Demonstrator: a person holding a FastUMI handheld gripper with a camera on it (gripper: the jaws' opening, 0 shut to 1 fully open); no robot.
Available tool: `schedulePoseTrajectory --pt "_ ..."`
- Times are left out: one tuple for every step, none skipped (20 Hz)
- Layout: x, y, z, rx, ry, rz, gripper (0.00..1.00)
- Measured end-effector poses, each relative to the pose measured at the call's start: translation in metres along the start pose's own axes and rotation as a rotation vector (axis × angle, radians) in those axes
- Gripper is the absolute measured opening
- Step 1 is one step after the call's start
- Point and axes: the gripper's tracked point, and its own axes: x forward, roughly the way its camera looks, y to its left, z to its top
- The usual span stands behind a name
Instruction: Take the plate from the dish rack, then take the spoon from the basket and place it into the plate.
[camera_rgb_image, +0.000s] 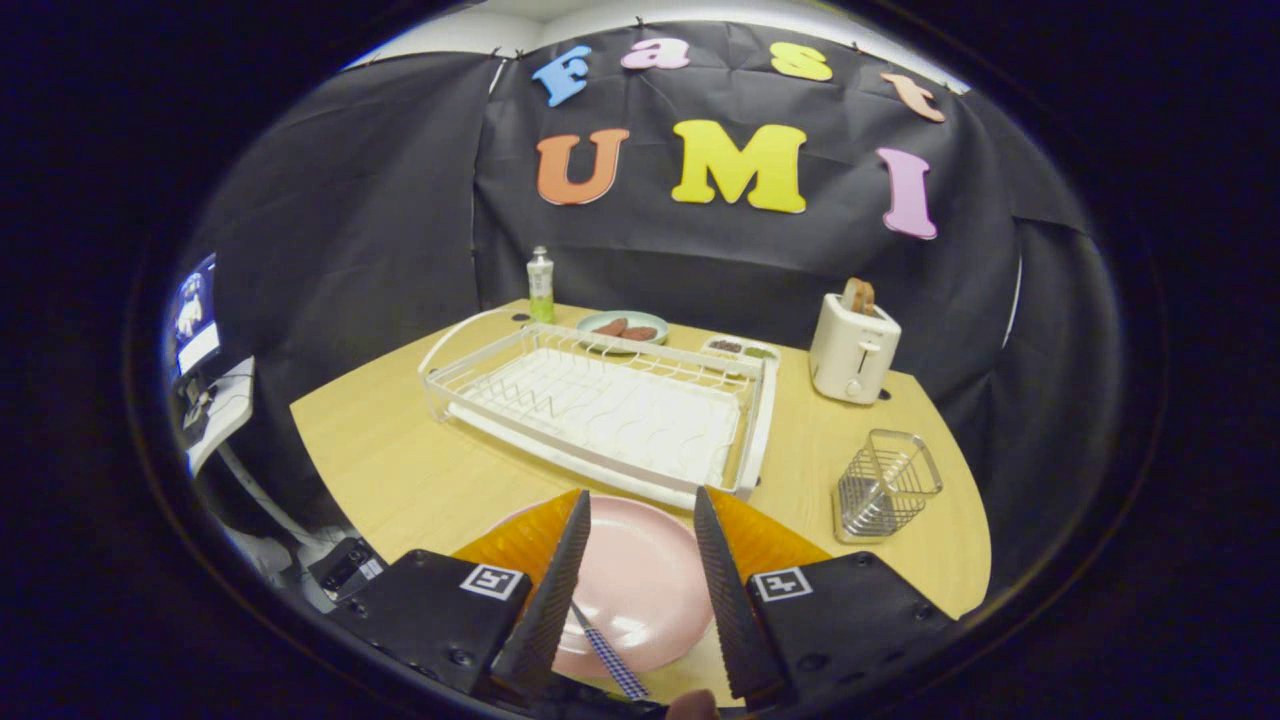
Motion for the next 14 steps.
schedulePoseTrajectory --pt "-0.005 -0.005 0.007 0.006 -0.042 -0.027 0.69" --pt "-0.014 -0.012 0.015 0.016 -0.089 -0.056 0.73" --pt "-0.020 -0.015 0.022 0.029 -0.131 -0.077 0.76" --pt "-0.028 -0.017 0.026 0.046 -0.167 -0.093 0.84" --pt "-0.034 -0.018 0.028 0.061 -0.208 -0.105 0.92" --pt "-0.041 -0.020 0.029 0.072 -0.241 -0.126 0.97" --pt "-0.046 -0.021 0.027 0.077 -0.266 -0.143 1.00" --pt "-0.050 -0.020 0.026 0.083 -0.285 -0.153 1.00" --pt "-0.053 -0.017 0.023 0.093 -0.299 -0.157 1.00" --pt "-0.056 -0.014 0.021 0.103 -0.308 -0.158 1.00" --pt "-0.061 -0.011 0.018 0.111 -0.317 -0.155 1.00" --pt "-0.066 -0.008 0.017 0.110 -0.328 -0.157 1.00" --pt "-0.070 -0.008 0.017 0.108 -0.342 -0.164 1.00" --pt "-0.074 -0.006 0.018 0.102 -0.363 -0.174 1.00"
